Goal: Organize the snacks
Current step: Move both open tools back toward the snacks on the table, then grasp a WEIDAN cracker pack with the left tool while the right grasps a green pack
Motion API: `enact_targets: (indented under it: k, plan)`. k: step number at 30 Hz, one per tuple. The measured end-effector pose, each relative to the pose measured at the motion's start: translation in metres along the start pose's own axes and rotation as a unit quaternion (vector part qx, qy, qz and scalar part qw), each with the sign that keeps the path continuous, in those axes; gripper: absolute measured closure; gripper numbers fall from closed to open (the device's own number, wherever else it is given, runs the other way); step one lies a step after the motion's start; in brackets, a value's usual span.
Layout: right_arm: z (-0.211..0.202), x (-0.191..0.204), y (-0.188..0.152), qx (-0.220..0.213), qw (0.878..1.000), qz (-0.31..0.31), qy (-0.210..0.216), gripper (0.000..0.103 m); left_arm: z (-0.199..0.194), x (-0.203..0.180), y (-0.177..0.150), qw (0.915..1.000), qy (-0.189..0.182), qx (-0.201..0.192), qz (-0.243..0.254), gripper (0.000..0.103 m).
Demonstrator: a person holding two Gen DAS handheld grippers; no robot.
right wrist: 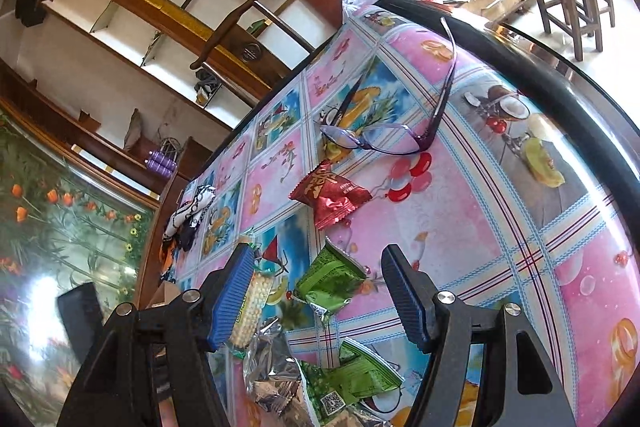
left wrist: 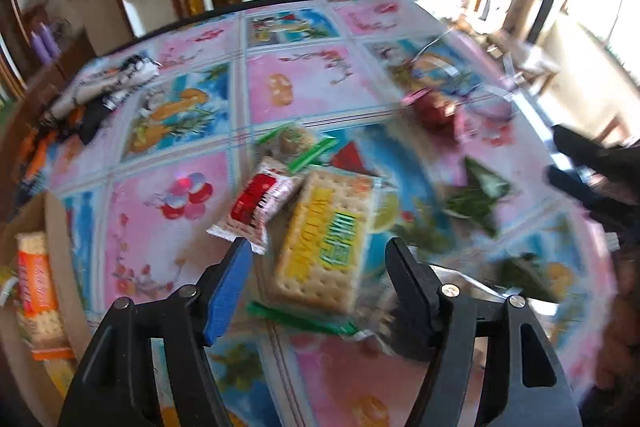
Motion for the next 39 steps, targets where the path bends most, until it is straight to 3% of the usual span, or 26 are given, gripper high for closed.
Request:
enact_targets:
  k: [2, 5, 7, 10, 12, 15, 18, 27, 35, 39]
  plan:
    - [0.001, -0.002, -0.001, 0.005, 1.000, 0.005, 0.001, 0.032, 0.008, 0.001, 0.004, 0.9996, 0.028, 0.000, 0.001, 0.034]
    - [0.004, -0.001, -0.003, 0.010, 1.000, 0.003, 0.001, 0.032, 0.023, -0.002, 0.007, 0.9997, 0.023, 0.011, -0.002, 0.035]
    - [0.006, 0.000, -0.004, 0.014, 1.000, 0.000, -0.003, 0.032, 0.029, -0.002, 0.007, 0.9996, 0.029, 0.005, 0.003, 0.052]
    - [0.009, 0.000, -0.005, 0.015, 1.000, -0.006, -0.012, 0.032, 0.028, 0.001, 0.003, 0.9999, 0.011, -0.005, -0.010, 0.058]
    - [0.013, 0.001, -0.005, 0.017, 0.999, -0.016, -0.026, 0.032, 0.024, 0.006, -0.003, 0.9998, 0.009, -0.006, -0.018, 0.058]
    - [0.019, 0.002, -0.008, 0.026, 0.998, -0.029, -0.041, 0.032, 0.012, 0.019, -0.021, 0.9986, -0.033, -0.007, -0.040, 0.058]
    - [0.029, 0.006, -0.013, 0.036, 0.996, -0.052, -0.062, 0.033, -0.003, 0.030, -0.033, 0.9974, -0.046, -0.026, -0.050, 0.058]
    - [0.054, 0.012, -0.015, 0.046, 0.982, -0.134, -0.126, 0.033, -0.016, 0.025, -0.036, 0.9944, -0.083, -0.049, -0.044, 0.058]
    - [0.063, 0.037, -0.040, 0.100, 0.974, -0.184, -0.083, 0.033, -0.023, 0.035, -0.036, 0.9924, -0.090, -0.057, -0.062, 0.058]
    - [0.061, 0.036, -0.038, 0.070, 0.960, -0.220, -0.157, 0.028, -0.022, 0.034, -0.036, 0.9929, -0.087, -0.056, -0.060, 0.058]
Point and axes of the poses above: each gripper's, at about its wrist camera, not at the fingertips, and z roughly the way its jaws point, x to its left, y to its top, the point moved 7 cm from there along z, roughly the way its jaws point, and after that the axes turned 7 degrees about x, right-handed, at the moved point
